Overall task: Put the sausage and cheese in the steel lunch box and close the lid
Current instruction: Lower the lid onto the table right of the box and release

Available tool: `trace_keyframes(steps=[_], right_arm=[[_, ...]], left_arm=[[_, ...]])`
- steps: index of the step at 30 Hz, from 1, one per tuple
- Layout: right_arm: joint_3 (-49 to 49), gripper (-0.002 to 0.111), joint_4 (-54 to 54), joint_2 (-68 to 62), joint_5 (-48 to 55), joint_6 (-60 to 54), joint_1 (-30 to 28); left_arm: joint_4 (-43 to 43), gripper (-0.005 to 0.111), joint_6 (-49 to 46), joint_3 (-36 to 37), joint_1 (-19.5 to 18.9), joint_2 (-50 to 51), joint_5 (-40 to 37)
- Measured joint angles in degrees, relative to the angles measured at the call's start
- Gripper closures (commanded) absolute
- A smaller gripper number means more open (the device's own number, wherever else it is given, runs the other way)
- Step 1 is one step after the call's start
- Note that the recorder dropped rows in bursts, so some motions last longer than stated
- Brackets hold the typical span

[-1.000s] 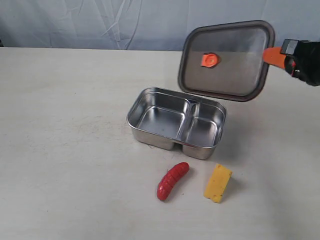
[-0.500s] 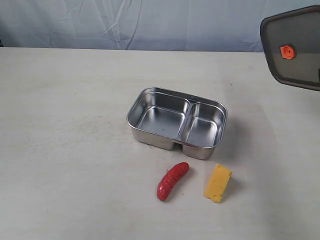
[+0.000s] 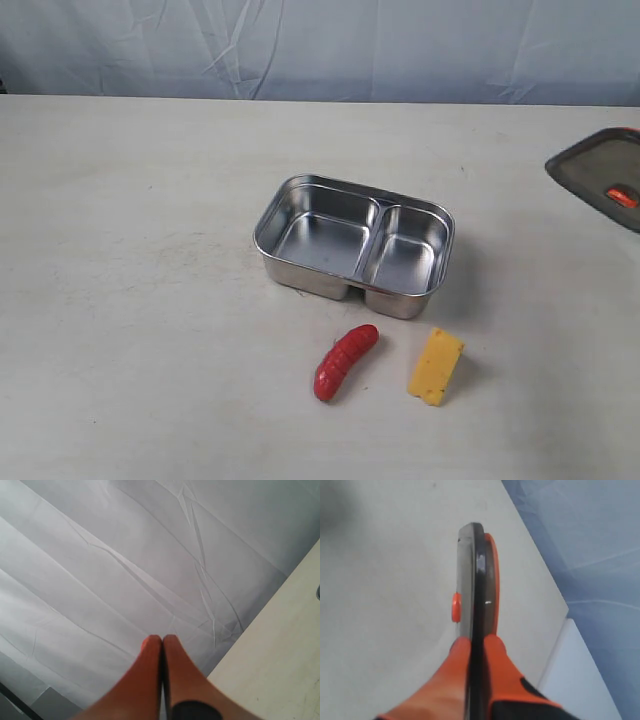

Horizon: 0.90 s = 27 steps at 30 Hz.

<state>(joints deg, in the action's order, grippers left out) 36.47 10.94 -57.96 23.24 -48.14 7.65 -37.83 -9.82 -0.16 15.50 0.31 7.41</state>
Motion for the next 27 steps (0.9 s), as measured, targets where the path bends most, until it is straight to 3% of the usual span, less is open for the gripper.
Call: trace_keyframes(steps=[6, 15, 27], right_arm=[[-3.71, 0.109, 20.96, 0.0, 0.65, 15.25, 4.3], [-10.36, 0.109, 34.26, -0.23, -5.15, 18.44, 10.66], [-12.61, 0.109, 36.58, -5.88, -9.11, 24.21, 16.61]], left_arm=[[0.0, 0.107, 0.0, 0.0, 0.0, 0.0, 0.0], [0.0, 0.107, 0.0, 0.0, 0.0, 0.0, 0.0], [0.0, 0.107, 0.0, 0.0, 0.0, 0.0, 0.0]])
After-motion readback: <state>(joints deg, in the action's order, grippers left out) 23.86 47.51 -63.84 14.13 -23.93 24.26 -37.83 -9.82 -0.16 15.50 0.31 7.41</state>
